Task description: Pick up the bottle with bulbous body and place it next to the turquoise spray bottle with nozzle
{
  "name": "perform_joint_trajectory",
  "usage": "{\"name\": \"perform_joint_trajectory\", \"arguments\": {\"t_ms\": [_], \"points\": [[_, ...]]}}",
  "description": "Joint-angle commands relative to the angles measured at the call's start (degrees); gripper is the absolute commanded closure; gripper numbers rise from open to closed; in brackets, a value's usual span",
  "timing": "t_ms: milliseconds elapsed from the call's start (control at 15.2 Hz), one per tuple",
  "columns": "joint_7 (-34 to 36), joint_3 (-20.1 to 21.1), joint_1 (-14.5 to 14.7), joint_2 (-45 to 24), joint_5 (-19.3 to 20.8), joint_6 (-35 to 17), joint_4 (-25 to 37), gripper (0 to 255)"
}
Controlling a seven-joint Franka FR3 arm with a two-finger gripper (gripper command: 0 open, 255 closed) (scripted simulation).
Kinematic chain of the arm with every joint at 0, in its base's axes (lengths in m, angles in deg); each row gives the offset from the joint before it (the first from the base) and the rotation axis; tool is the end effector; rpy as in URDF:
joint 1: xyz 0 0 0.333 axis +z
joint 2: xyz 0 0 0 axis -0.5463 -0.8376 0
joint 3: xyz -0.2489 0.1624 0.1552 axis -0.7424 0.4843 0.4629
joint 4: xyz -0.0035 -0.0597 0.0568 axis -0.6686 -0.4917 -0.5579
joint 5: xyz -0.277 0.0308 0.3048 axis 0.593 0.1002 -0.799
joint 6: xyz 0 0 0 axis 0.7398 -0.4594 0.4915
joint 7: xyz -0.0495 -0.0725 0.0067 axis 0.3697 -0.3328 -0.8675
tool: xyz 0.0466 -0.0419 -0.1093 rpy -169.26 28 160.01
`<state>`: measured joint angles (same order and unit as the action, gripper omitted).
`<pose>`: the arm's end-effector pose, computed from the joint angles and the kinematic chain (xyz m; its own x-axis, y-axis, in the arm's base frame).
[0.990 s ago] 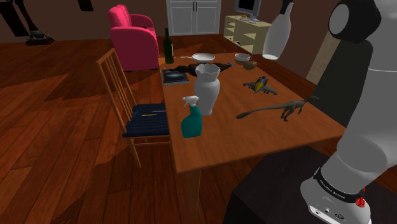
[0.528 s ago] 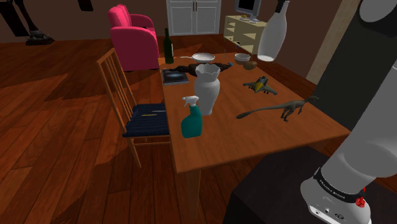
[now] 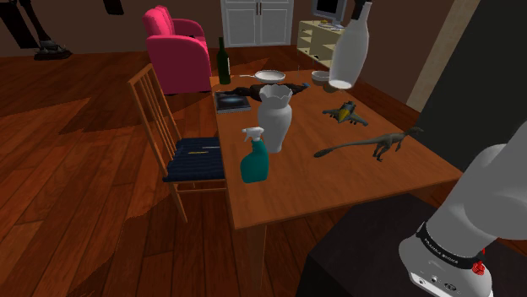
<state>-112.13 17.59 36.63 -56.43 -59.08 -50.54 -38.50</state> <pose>0.4855 -0.1676 0.7532 0.9580 0.2596 0.1222 0.2623 -0.9650 -0.0060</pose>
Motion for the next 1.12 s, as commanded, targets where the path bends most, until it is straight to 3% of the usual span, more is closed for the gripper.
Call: {"name": "perform_joint_trajectory", "arguments": {"t_ms": [0, 528, 1056], "points": [[3.37, 2.07, 1.38, 2.13, 0.93, -0.69, -2.5, 255], [15.87, 10.23, 5.91, 7.35, 2.25, -1.84, -8.41, 255], [27.72, 18.05, 9.96, 8.01, 1.9, -2.27, -9.4, 255]]}}
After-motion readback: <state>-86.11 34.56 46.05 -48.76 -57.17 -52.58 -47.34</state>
